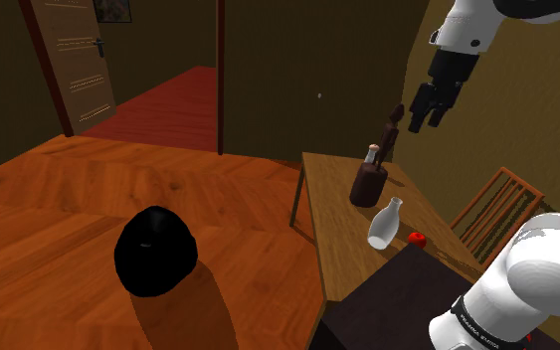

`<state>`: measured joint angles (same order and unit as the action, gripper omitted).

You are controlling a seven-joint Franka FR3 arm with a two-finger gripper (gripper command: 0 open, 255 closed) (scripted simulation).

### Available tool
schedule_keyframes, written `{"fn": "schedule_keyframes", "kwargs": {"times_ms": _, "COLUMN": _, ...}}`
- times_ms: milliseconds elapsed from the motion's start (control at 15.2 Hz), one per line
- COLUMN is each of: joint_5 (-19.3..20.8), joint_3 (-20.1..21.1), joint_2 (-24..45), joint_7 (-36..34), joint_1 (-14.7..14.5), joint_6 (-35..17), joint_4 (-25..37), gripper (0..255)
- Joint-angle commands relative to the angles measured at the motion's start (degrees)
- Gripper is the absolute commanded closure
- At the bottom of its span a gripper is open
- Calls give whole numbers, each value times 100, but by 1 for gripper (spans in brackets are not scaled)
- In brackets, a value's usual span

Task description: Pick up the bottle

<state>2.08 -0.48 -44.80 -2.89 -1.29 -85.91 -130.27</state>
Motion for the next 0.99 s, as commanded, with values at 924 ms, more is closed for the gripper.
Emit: {"fn": "schedule_keyframes", "kwargs": {"times_ms": 924, "joint_5": 893, "joint_3": -1384, "joint_2": 395, "joint_7": 1257, "joint_1": 474, "joint_6": -2313, "joint_4": -1711, "gripper": 0}}
